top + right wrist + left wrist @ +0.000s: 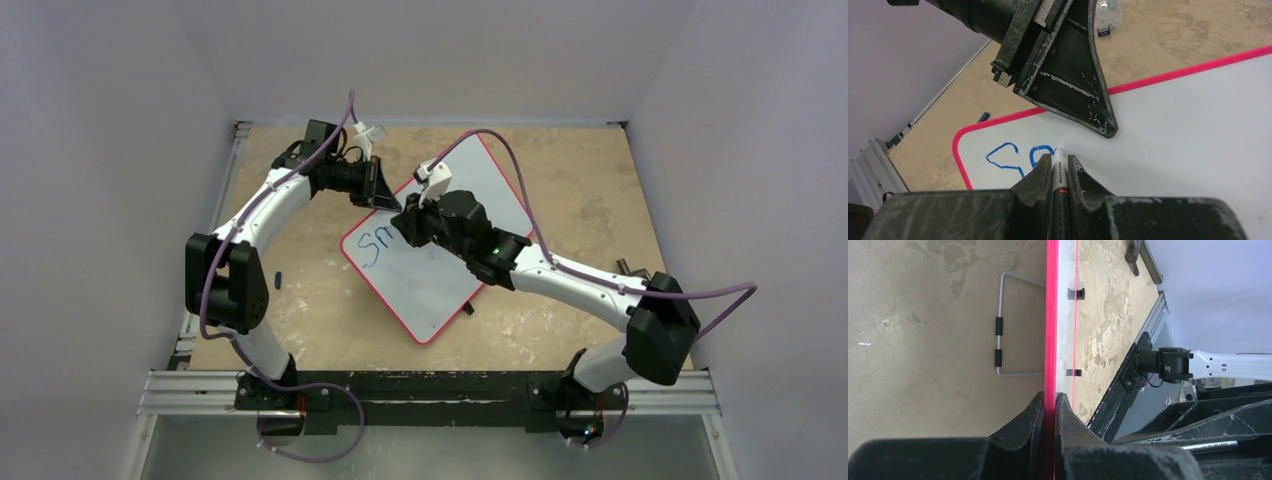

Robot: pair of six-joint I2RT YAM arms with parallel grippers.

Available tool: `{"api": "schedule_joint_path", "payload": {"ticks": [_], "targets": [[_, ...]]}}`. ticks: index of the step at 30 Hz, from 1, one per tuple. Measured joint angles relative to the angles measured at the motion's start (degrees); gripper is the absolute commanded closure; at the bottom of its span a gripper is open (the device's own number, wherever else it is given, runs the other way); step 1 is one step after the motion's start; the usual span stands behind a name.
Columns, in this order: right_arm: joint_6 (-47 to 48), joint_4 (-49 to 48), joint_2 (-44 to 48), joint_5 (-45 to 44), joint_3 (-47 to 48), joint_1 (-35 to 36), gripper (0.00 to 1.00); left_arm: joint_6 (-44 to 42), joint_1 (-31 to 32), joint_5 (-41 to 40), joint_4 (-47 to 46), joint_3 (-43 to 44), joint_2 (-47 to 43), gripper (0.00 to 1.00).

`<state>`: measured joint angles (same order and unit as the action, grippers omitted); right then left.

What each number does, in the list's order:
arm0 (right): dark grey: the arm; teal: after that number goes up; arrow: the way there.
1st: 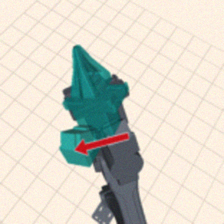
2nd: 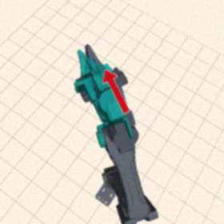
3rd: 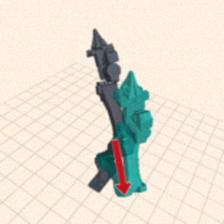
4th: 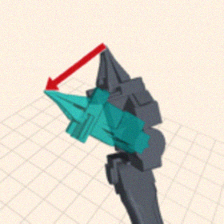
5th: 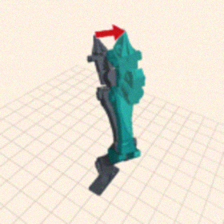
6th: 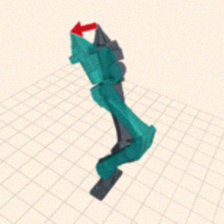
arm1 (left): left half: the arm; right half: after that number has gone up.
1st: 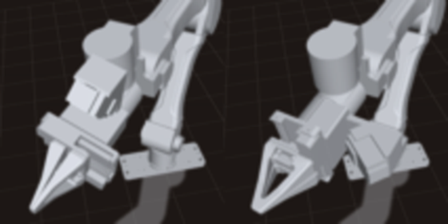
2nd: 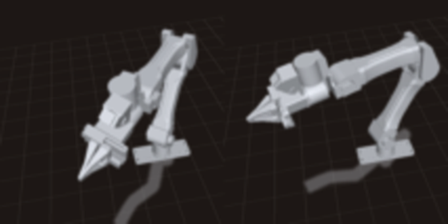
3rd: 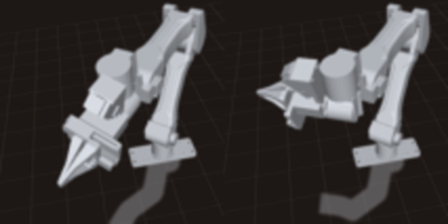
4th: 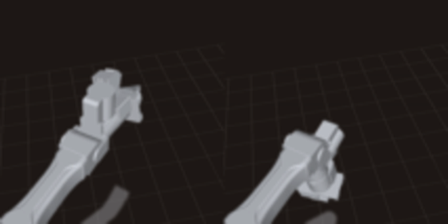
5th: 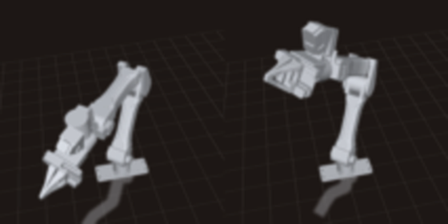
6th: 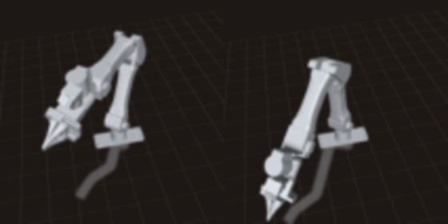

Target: Write a sentence on the whiteboard

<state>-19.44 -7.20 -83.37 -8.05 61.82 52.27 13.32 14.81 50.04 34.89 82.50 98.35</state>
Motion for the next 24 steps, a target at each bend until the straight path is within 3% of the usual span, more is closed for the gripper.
{"api": "schedule_joint_path", "payload": {"ticks": [24], "targets": [[-0.5, -0.2, 1.5, 0.1, -2.1, -3.9, 1.00, 0.0, 0.0, -0.1, 0.0, 0.0, 0.0, 1.00]]}}
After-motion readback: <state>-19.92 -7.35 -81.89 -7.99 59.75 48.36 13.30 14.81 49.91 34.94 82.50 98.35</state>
